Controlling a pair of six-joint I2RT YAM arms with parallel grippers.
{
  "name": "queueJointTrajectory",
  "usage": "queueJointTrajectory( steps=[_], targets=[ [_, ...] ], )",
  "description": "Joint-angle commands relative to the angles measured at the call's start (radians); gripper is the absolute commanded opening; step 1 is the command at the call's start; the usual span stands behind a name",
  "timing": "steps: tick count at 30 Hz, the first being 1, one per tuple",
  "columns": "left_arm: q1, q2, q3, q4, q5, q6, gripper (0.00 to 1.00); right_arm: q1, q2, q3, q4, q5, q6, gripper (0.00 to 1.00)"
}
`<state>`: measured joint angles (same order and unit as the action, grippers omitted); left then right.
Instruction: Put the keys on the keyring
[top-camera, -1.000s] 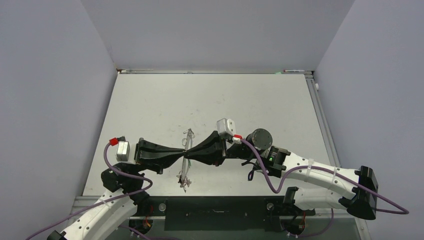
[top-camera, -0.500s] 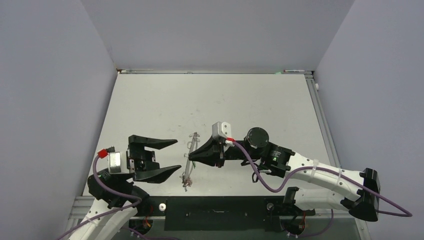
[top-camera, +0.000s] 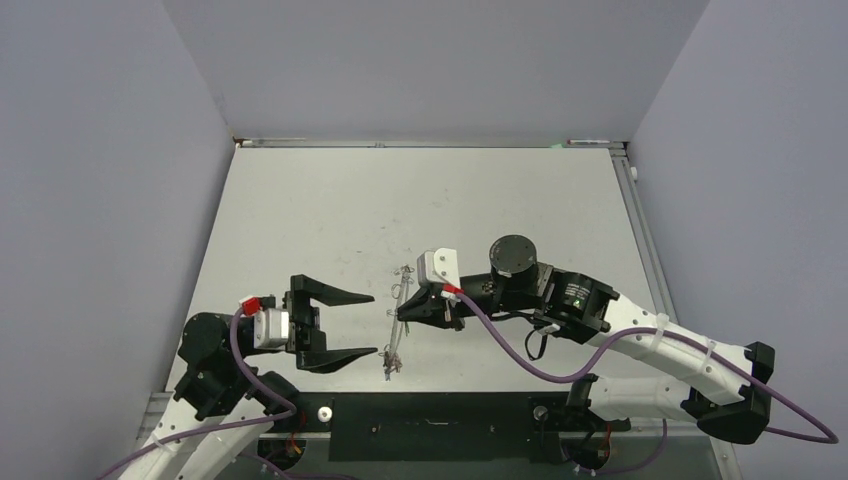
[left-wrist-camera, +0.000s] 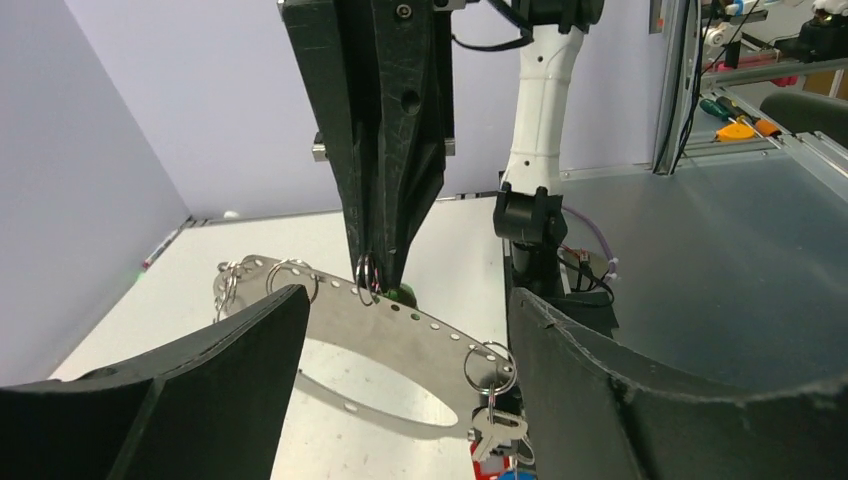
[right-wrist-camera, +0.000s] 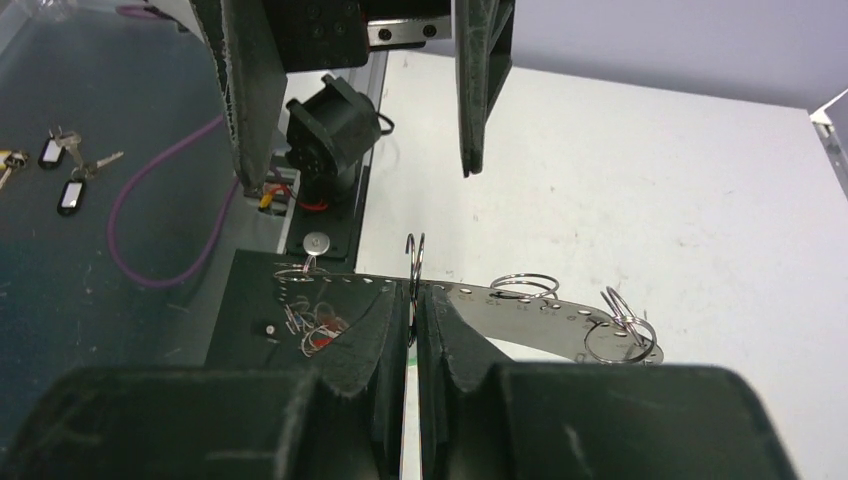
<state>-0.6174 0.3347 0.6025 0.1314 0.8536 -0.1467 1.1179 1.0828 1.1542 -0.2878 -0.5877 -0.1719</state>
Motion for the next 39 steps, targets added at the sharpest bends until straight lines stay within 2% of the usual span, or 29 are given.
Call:
queueJointTrajectory(
  steps=[1,4,8,13,15,20,27,32,39],
  targets=[
    [-0.013,-0.015,0.004,-0.062,-0.053,0.028,0.71,-0.009,-0.018,0.054,-0.106,0.014,-0.061,0.05],
    [-0.024,-0.030,-0.025,-0.043,-0.122,0.000,0.72,-0.010,-0.013,0.041,-0.125,0.010,-0.072,0.05],
    [-0.027,0.027,0.009,-0.107,-0.147,0.056,0.68,-0.024,0.014,0.043,-0.157,-0.015,-0.101,0.05],
    [-0.030,0.141,0.039,-0.130,-0.031,0.060,0.61,-0.037,0.070,0.098,-0.245,-0.061,-0.159,0.05],
    [-0.035,0.166,0.045,-0.130,-0.024,0.059,0.55,-0.044,0.092,0.115,-0.278,-0.064,-0.177,0.05],
    [-0.058,0.183,0.038,-0.146,-0.011,0.055,0.51,-0.055,0.118,0.129,-0.306,-0.081,-0.197,0.05],
    [-0.110,0.204,0.033,-0.211,-0.080,0.096,0.47,-0.057,0.140,0.165,-0.329,-0.085,-0.214,0.05],
    [-0.122,0.238,0.029,-0.197,-0.146,0.101,0.41,-0.055,0.160,0.176,-0.346,-0.091,-0.222,0.05],
    [-0.142,0.271,0.029,-0.180,-0.146,0.098,0.38,-0.055,0.159,0.166,-0.345,-0.096,-0.224,0.05]
  ],
)
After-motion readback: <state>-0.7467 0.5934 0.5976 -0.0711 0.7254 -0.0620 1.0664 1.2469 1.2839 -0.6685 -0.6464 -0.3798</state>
